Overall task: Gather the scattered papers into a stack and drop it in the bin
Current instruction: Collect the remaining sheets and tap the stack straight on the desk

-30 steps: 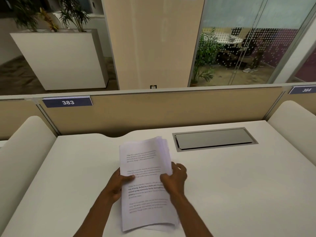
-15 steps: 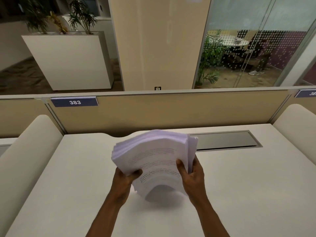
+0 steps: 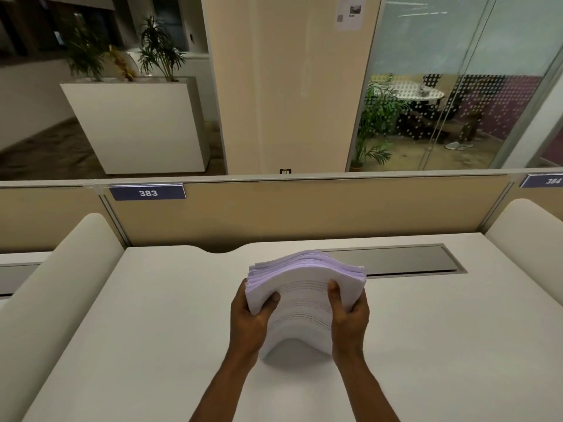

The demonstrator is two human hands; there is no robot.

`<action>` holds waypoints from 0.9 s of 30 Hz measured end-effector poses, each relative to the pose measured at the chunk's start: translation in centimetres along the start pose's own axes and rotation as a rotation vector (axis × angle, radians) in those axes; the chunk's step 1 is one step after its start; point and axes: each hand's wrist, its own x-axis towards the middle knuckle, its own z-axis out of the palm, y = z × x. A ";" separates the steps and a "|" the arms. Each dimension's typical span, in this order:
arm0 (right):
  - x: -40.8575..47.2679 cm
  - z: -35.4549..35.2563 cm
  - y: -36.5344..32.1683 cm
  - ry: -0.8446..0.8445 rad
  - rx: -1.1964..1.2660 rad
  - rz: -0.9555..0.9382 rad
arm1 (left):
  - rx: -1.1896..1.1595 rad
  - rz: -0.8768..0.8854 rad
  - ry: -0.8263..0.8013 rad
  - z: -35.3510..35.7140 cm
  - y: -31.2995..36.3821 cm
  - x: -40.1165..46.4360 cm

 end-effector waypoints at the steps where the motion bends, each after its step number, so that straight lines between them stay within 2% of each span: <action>1: -0.1 -0.3 0.1 0.021 -0.004 -0.017 | -0.010 -0.001 0.000 -0.3 0.0 -0.1; 6: -1.6 -2.9 1.3 -0.028 -0.039 0.022 | 0.049 -0.062 -0.082 -1.5 -0.2 -1.8; 10: -0.6 -2.9 -0.9 -0.045 -0.062 -0.091 | 0.070 -0.004 -0.064 -0.9 1.2 -2.1; 12: 0.1 -2.0 -2.0 0.011 -0.107 -0.133 | 0.144 -0.027 0.113 0.3 1.8 -2.2; 15: 1.0 -0.5 -3.1 0.197 -0.195 -0.093 | 0.189 -0.056 0.414 2.1 3.2 -1.9; 19: 1.2 0.1 -3.1 0.286 -0.300 -0.073 | 0.182 -0.059 0.526 3.2 4.4 -1.0; 22: 1.2 -0.1 -3.1 0.237 -0.281 -0.114 | 0.220 -0.043 0.533 3.2 4.2 -0.3; 27: 1.6 -0.7 -3.1 0.162 -0.290 -0.106 | 0.244 0.002 0.412 2.4 3.5 0.1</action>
